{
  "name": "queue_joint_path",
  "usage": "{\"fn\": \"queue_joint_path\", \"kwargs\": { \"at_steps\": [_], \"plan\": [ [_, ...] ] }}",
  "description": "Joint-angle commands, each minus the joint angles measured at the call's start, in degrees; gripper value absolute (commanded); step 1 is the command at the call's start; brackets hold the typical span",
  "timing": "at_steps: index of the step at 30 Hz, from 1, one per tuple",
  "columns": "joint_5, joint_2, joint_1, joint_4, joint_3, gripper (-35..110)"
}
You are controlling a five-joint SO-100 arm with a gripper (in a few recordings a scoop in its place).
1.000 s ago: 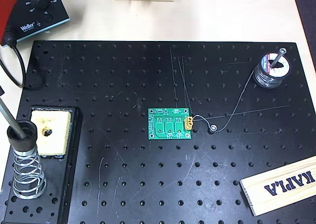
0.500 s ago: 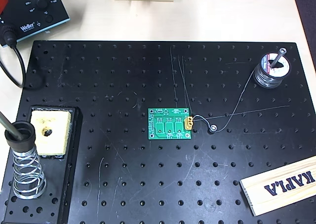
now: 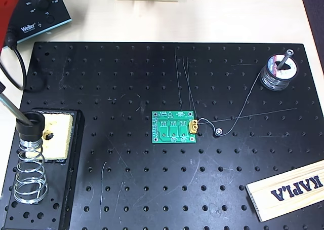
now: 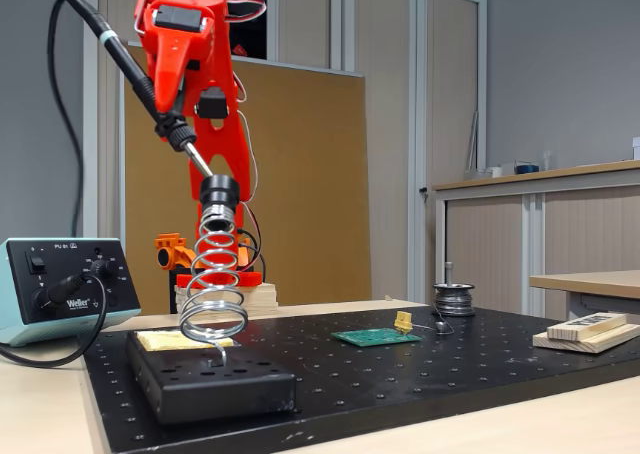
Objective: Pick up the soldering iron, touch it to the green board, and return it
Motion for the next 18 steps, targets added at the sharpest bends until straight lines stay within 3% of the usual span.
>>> {"fn": "queue_joint_path", "kwargs": {
  "at_steps": [1,11,18],
  "plan": [
    [4.75,1.23,-0.53,-2.72,5.62,6],
    [12.74,1.05,-1.32,-5.36,10.81,7],
    [11.25,3.25,-1.76,-7.82,15.64,21]
  ]
}}
